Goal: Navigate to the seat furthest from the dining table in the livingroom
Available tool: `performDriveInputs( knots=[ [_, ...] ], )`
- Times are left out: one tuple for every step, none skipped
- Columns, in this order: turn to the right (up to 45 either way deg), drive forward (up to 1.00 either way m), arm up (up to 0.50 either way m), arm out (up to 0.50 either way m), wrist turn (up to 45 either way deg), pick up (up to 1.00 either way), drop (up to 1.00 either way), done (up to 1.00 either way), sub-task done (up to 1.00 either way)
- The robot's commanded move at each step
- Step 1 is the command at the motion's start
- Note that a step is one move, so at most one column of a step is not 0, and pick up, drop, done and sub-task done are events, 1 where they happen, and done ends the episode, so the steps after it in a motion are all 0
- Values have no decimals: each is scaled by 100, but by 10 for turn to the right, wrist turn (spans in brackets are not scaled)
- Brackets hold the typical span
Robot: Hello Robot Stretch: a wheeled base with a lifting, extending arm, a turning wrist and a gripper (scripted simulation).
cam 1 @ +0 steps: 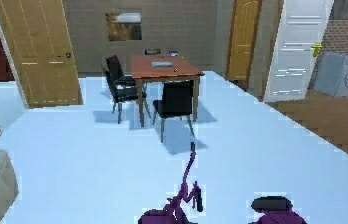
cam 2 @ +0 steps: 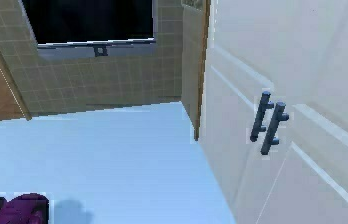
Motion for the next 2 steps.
performDriveInputs(
  knots=[
    [0, 10, 0, 0, 0, 0, 0, 0, 0],
    [450, 0, 0, 0, 0, 0, 0, 0, 0]
  ],
)
